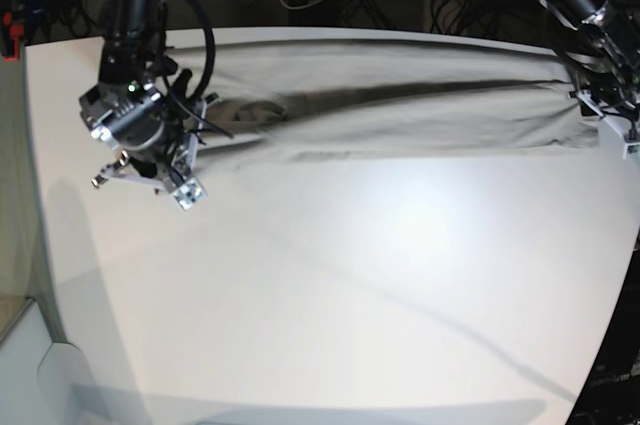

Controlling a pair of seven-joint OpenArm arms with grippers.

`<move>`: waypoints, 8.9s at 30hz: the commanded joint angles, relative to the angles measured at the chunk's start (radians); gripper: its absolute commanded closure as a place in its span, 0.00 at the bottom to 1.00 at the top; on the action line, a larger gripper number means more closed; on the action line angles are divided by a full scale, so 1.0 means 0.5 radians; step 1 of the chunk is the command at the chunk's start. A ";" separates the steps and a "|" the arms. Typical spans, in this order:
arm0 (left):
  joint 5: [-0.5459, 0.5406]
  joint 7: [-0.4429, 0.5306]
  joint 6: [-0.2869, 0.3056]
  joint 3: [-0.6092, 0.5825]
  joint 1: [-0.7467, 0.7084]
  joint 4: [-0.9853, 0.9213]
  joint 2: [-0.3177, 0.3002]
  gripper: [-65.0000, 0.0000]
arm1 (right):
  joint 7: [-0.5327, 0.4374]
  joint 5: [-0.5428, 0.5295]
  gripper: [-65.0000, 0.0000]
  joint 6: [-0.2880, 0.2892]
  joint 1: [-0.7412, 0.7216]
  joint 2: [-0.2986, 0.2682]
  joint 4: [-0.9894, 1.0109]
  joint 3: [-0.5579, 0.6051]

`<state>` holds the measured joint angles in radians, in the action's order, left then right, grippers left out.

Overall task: Layout the t-shirt on the table in an organized manner, then fold the t-shirt properly
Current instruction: 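Release the hem and reposition the right gripper along the folded strip, then grasp the strip's end with the left gripper, then fold the strip's end with the left gripper toward the right gripper, then release the folded end and raise the left gripper away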

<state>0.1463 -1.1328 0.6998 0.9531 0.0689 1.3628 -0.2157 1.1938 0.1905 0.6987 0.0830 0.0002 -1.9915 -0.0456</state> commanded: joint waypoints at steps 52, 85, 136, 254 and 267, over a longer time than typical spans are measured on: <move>0.007 -0.013 -0.003 -0.063 0.002 0.010 -0.012 0.41 | -0.217 0.001 0.49 -0.001 0.471 -0.023 -0.039 -0.183; 0.016 -0.056 -0.003 -0.152 0.057 0.630 0.212 1.00 | -0.204 0.004 0.49 -0.001 0.363 -0.017 -0.035 -0.183; -0.309 -0.527 -0.003 -1.745 -0.452 1.204 0.746 1.00 | -0.201 0.010 0.48 -0.001 0.274 -0.030 -0.035 -0.187; -1.647 -0.197 -0.192 -1.269 -0.127 0.249 -0.027 0.34 | -0.124 -0.002 0.25 -0.001 -0.195 0.044 0.683 -0.681; -1.654 -0.197 -0.192 -1.263 -0.127 0.262 -0.027 0.34 | -0.103 -0.334 0.83 -0.001 -0.125 0.056 0.882 -0.678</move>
<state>-0.6594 -1.2446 0.6022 0.3145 -0.0105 1.4754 -0.2188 1.0748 -0.0238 0.6922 0.0059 0.0174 -1.5742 -0.3897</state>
